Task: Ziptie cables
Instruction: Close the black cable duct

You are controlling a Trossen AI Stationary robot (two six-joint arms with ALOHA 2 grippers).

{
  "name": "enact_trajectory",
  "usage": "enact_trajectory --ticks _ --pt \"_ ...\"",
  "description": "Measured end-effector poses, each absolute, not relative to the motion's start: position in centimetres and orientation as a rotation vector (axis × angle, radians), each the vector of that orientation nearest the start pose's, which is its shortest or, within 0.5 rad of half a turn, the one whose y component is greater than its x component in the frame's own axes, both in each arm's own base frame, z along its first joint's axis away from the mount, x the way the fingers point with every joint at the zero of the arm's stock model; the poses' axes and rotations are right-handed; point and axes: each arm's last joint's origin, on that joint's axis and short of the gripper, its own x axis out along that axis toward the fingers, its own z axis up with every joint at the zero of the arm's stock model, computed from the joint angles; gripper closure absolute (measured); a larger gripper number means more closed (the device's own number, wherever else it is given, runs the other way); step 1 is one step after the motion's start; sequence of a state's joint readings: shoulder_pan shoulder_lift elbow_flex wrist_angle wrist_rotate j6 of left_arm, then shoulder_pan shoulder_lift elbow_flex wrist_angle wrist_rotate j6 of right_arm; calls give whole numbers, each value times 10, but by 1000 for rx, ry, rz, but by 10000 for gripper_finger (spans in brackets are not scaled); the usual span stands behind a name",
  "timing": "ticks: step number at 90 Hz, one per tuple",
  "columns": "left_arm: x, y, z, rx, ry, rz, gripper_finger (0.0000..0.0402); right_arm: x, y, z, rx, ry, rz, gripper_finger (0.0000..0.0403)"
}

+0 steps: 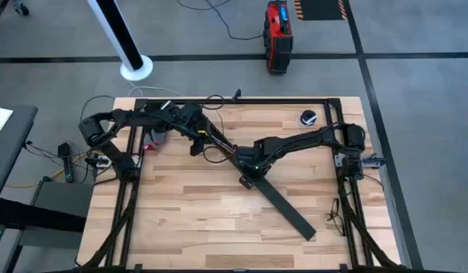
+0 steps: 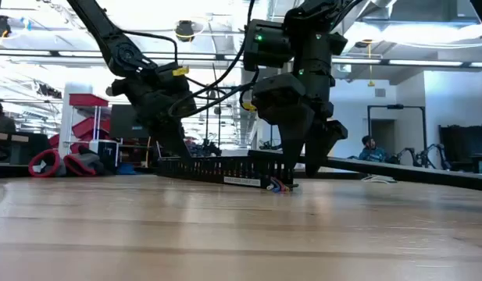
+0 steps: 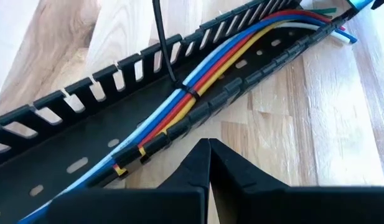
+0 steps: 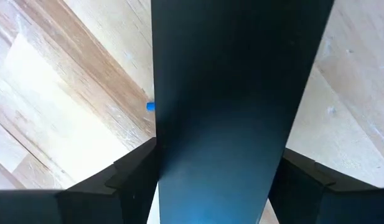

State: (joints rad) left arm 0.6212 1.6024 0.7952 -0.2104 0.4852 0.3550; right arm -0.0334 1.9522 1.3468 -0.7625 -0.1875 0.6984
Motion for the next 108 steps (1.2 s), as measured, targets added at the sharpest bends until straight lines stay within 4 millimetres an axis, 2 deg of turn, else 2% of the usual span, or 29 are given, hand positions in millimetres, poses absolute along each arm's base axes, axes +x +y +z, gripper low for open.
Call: enact_trajectory --ticks 56,83,94,108 --pt "244 158 152 -205 868 -31 402 372 -7 164 727 1371 -361 151" --pt "244 158 152 -206 866 -34 402 372 -6 164 776 1386 -329 150" --pt "244 158 152 -206 866 -35 397 371 -7 164 762 1387 -356 134" --pt "244 158 152 -206 865 -35 365 370 -8 164 745 1381 -391 96"
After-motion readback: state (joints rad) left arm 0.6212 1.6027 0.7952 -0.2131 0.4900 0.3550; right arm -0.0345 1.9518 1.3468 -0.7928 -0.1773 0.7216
